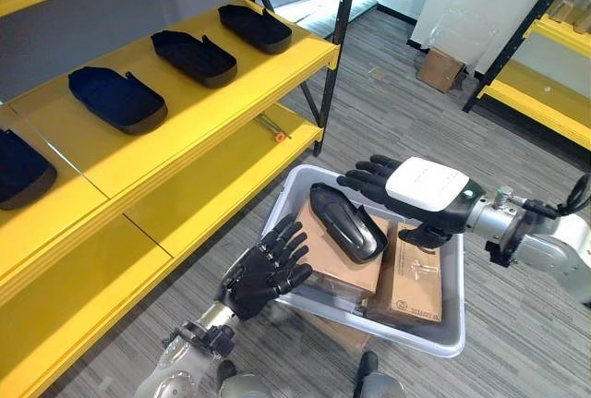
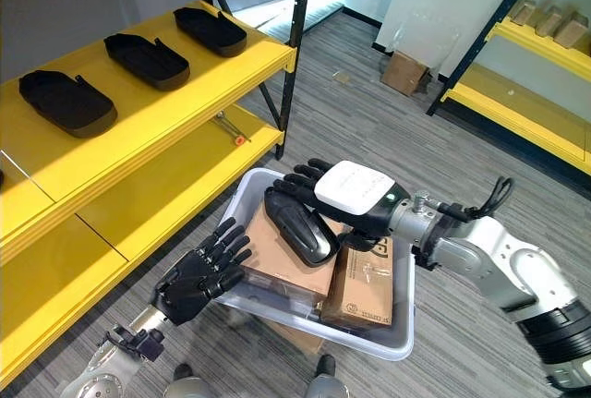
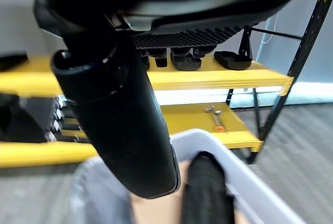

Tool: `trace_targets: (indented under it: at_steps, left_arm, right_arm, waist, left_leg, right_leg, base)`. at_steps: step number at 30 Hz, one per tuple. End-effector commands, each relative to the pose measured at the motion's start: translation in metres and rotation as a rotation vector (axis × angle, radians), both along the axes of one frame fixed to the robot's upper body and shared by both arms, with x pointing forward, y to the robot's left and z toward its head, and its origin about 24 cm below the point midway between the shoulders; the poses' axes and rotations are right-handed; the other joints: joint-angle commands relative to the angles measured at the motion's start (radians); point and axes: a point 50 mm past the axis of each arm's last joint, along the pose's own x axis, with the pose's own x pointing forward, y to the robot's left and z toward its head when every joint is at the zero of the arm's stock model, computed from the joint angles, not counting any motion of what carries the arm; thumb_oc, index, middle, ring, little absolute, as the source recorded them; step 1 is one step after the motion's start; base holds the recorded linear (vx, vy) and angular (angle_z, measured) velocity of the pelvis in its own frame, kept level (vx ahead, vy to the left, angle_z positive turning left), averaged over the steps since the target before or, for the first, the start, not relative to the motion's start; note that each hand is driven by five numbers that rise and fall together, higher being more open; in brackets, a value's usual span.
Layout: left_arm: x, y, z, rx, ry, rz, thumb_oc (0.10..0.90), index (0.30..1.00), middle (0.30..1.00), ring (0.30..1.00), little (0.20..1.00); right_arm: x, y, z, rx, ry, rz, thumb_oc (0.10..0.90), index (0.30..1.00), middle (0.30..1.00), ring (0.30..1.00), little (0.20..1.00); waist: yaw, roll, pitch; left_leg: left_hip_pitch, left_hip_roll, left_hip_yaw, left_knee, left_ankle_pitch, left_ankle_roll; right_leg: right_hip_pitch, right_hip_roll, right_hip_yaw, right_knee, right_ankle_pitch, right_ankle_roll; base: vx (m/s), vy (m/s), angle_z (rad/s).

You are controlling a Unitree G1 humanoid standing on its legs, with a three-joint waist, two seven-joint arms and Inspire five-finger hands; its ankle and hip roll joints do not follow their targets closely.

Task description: Move parts from the plastic box to the shelf.

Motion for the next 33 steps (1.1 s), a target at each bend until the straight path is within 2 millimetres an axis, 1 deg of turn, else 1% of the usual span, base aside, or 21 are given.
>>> trace_targets:
  at_steps: [1, 6, 9, 11, 15, 17, 18, 21, 24, 27, 29, 33]
  left_arm:
    - [0.005, -0.013, 0.037, -0.066, -0.187, -0.088, 0.900, 1.000, 1.000, 1.000, 1.000]
    - [0.013, -0.013, 0.043, -0.037, -0.214, -0.117, 0.900, 1.000, 1.000, 1.000, 1.000]
    - [0.019, -0.013, 0.046, -0.017, -0.229, -0.129, 0.900, 1.000, 1.000, 1.000, 1.000]
    - [0.022, -0.014, 0.052, -0.012, -0.247, -0.142, 0.900, 1.000, 1.000, 1.000, 1.000]
    - [0.023, -0.014, 0.053, 0.000, -0.246, -0.152, 0.900, 1.000, 1.000, 1.000, 1.000]
    - [0.023, -0.012, 0.054, 0.012, -0.244, -0.157, 0.900, 1.000, 1.000, 1.000, 1.000]
    - [0.023, -0.012, 0.054, 0.012, -0.243, -0.157, 0.900, 1.000, 1.000, 1.000, 1.000]
    - [0.023, -0.010, 0.056, 0.019, -0.243, -0.170, 0.900, 1.000, 1.000, 1.000, 1.000]
    - [0.023, -0.010, 0.058, 0.014, -0.248, -0.178, 0.900, 1.000, 1.000, 1.000, 1.000]
    - [0.025, -0.012, 0.060, 0.025, -0.264, -0.198, 0.900, 1.000, 1.000, 1.000, 1.000]
    - [0.026, -0.013, 0.060, 0.031, -0.264, -0.201, 0.900, 1.000, 1.000, 1.000, 1.000]
    - [0.027, -0.013, 0.062, 0.031, -0.264, -0.198, 0.900, 1.000, 1.000, 1.000, 1.000]
  right_arm:
    - [0.009, 0.009, 0.052, 0.069, -0.260, 0.071, 0.900, 1.000, 1.000, 1.000, 1.000]
    - [0.017, 0.003, 0.066, 0.019, -0.380, 0.038, 0.900, 1.000, 1.000, 1.000, 1.000]
    - [0.023, -0.001, 0.071, -0.008, -0.428, 0.012, 0.900, 1.000, 1.000, 1.000, 1.000]
    - [0.028, -0.005, 0.076, -0.011, -0.461, -0.017, 0.900, 1.000, 1.000, 1.000, 1.000]
    - [0.031, -0.008, 0.076, -0.059, -0.510, -0.008, 0.900, 1.000, 1.000, 1.000, 1.000]
    - [0.033, -0.010, 0.072, -0.073, -0.526, 0.003, 0.900, 1.000, 1.000, 1.000, 1.000]
    - [0.033, -0.010, 0.071, -0.076, -0.529, 0.006, 0.900, 1.000, 1.000, 1.000, 1.000]
    - [0.038, -0.011, 0.067, -0.096, -0.535, -0.005, 0.900, 1.000, 1.000, 1.000, 1.000]
    - [0.043, -0.012, 0.070, -0.053, -0.537, -0.045, 0.900, 1.000, 1.000, 1.000, 1.000]
    - [0.050, -0.012, 0.072, -0.036, -0.560, -0.070, 0.900, 1.000, 1.000, 1.000, 1.000]
    - [0.053, -0.013, 0.071, -0.031, -0.546, -0.101, 0.900, 1.000, 1.000, 1.000, 1.000]
    - [0.060, -0.019, 0.067, 0.061, -0.509, -0.187, 0.900, 1.000, 1.000, 1.000, 1.000]
  waist:
    - [0.024, -0.018, -0.040]
    - [0.016, -0.026, 0.002]
    - [0.016, -0.024, 0.022]
    - [0.017, -0.016, 0.042]
    - [0.021, -0.003, 0.060]
    - [0.029, 0.005, 0.071]
    - [0.031, 0.006, 0.072]
    - [0.048, 0.016, 0.085]
    - [0.057, 0.022, 0.098]
    - [0.068, 0.029, 0.117]
    - [0.071, 0.031, 0.123]
    - [0.080, 0.042, 0.139]
  left_leg:
    - [0.062, 0.100, 0.082, -0.011, 0.001, 0.046]
    - [0.032, 0.159, 0.094, -0.033, 0.046, 0.024]
    - [0.007, 0.178, 0.092, -0.041, 0.068, 0.016]
    - [-0.018, 0.190, 0.086, -0.044, 0.088, 0.013]
    - [-0.037, 0.195, 0.076, -0.030, 0.100, 0.014]
    - [-0.058, 0.199, 0.060, -0.007, 0.101, 0.020]
    - [-0.061, 0.200, 0.057, -0.004, 0.103, 0.020]
    - [-0.090, 0.209, 0.029, 0.023, 0.120, 0.022]
    - [-0.118, 0.217, 0.011, 0.033, 0.137, 0.020]
    - [-0.146, 0.220, -0.010, 0.036, 0.160, 0.017]
    - [-0.158, 0.221, -0.018, 0.040, 0.166, 0.016]
    - [-0.189, 0.221, -0.040, 0.054, 0.178, 0.017]
  right_leg:
    - [-0.113, 0.034, -0.033, 0.144, -0.059, -0.044]
    - [-0.157, 0.064, -0.033, 0.178, -0.077, -0.064]
    - [-0.176, 0.076, -0.035, 0.192, -0.085, -0.071]
    - [-0.192, 0.080, -0.040, 0.209, -0.096, -0.078]
    - [-0.205, 0.082, -0.046, 0.254, -0.127, -0.088]
    - [-0.224, 0.083, -0.051, 0.313, -0.156, -0.100]
    - [-0.226, 0.084, -0.053, 0.321, -0.161, -0.103]
    - [-0.247, 0.096, -0.060, 0.389, -0.201, -0.123]
    - [-0.267, 0.102, -0.068, 0.425, -0.219, -0.135]
    - [-0.288, 0.108, -0.078, 0.459, -0.236, -0.146]
    - [-0.293, 0.107, -0.082, 0.472, -0.243, -0.149]
    - [-0.310, 0.102, -0.086, 0.503, -0.255, -0.156]
  base:
    - [-0.01, -0.171, -0.12]
    - [-0.04, -0.168, -0.05]
    - [-0.05, -0.155, 0.02]
    - [-0.03, -0.113, 0.03]
    - [0.04, -0.098, 0.07]
    - [0.07, -0.114, 0.03]
    - [0.10, -0.139, 0.01]
    - [0.08, -0.133, 0.04]
    - [0.03, -0.108, 0.16]
    - [-0.04, -0.087, 0.05]
    - [-0.01, -0.057, 0.18]
    - [-0.02, -0.026, 0.12]
